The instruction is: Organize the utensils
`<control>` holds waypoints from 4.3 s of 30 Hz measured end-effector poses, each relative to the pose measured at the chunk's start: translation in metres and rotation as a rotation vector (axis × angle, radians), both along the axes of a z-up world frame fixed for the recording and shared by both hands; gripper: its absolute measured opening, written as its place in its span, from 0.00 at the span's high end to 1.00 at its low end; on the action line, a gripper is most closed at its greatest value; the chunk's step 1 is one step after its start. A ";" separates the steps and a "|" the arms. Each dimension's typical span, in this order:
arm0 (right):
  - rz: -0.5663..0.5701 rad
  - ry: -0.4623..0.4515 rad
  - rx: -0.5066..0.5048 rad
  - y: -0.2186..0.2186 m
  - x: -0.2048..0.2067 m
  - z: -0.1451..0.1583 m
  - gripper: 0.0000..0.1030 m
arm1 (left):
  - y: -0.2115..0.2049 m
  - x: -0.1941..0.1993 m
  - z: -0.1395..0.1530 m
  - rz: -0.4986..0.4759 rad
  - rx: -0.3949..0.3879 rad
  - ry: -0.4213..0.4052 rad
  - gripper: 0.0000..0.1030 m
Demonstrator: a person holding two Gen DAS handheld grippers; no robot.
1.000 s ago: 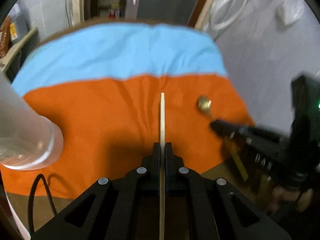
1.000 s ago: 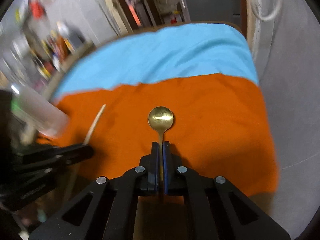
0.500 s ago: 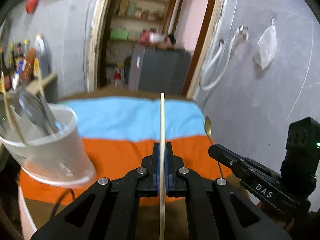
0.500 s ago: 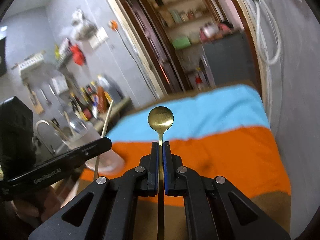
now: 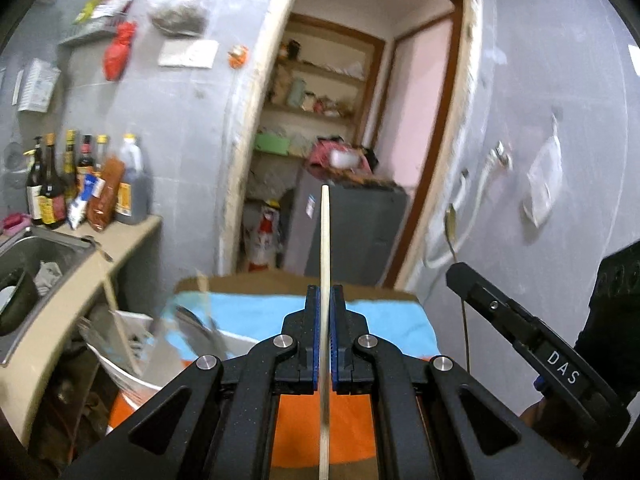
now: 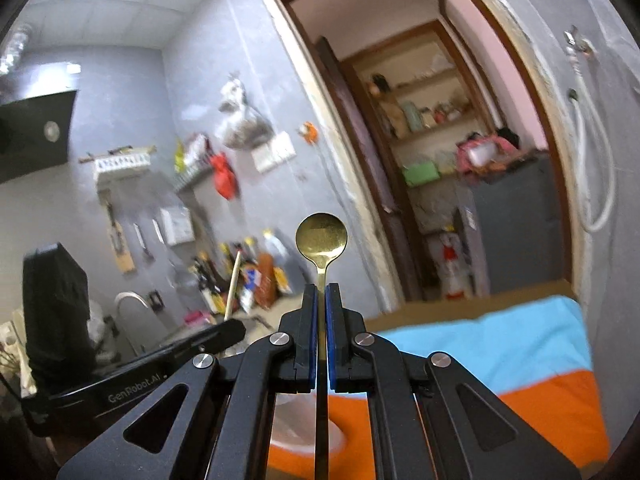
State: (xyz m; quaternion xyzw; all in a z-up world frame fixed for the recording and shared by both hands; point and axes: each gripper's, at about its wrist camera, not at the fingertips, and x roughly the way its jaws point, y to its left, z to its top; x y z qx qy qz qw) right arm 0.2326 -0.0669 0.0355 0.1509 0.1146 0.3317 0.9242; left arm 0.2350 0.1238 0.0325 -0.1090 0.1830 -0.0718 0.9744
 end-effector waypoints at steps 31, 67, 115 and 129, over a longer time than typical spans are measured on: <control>0.082 -0.009 0.036 0.096 0.047 -0.050 0.97 | 0.177 0.031 -0.025 0.297 -0.192 -0.187 0.98; -0.114 0.090 -0.098 0.041 -0.019 0.000 0.13 | 0.097 -0.013 -0.002 0.113 0.045 0.097 0.15; -0.363 0.152 -0.324 -0.088 -0.259 0.018 0.00 | -0.041 -0.271 0.008 0.121 0.131 0.056 0.14; -0.349 0.149 -0.319 -0.089 -0.257 0.020 0.00 | -0.041 -0.271 0.010 0.129 0.137 0.047 0.14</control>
